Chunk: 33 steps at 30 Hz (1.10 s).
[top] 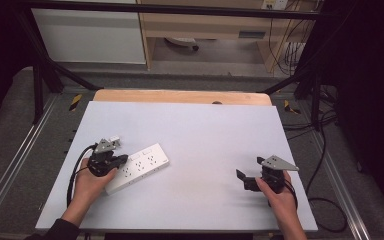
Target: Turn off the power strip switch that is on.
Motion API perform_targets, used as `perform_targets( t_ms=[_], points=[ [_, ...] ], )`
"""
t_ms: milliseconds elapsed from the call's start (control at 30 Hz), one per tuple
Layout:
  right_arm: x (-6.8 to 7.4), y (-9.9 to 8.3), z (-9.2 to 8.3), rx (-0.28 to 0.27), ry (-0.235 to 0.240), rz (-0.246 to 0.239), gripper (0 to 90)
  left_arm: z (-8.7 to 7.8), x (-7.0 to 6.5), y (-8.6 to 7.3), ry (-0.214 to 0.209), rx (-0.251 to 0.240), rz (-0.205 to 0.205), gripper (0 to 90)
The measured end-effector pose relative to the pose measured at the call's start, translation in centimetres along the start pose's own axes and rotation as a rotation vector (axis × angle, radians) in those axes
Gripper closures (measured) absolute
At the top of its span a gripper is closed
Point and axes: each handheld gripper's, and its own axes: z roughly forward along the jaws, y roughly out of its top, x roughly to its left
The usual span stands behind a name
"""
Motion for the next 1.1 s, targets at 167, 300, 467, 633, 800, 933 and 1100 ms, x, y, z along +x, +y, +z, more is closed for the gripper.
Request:
perform_targets(
  t_ms=[167, 300, 467, 633, 800, 933, 1100],
  points=[
    [0.02, 0.01, 0.02, 0.001, 0.001, -0.001, 4.7, 0.0, 0.02, -0.03, -0.001, -0.002, 0.0, 90.0],
    [0.02, 0.01, 0.01, 0.0, 0.001, 0.0, 4.7, 0.01, 0.01, -0.05, 0.002, -0.004, 0.003, 90.0],
    [0.02, 0.01, 0.02, 0.0, 0.001, -0.001, 4.7, 0.02, 0.0, -0.07, 0.002, -0.006, 0.003, 90.0],
    [0.04, 0.01, 0.02, 0.001, 0.002, -0.002, 4.7, 0.02, 0.0, -0.08, 0.003, -0.007, 0.002, 90.0],
    [0.05, 0.01, 0.04, 0.003, 0.002, -0.001, 4.7, 0.05, 0.01, -0.09, 0.002, -0.01, 0.001, 90.0],
    [0.06, 0.01, 0.06, 0.002, 0.001, -0.004, 4.7, 0.1, -0.02, -0.1, 0.004, -0.014, 0.001, 90.0],
    [0.07, 0.01, 0.06, 0.002, 0.001, -0.004, 4.7, 0.08, 0.0, -0.12, 0.003, -0.016, -0.003, 90.0]
  ],
)
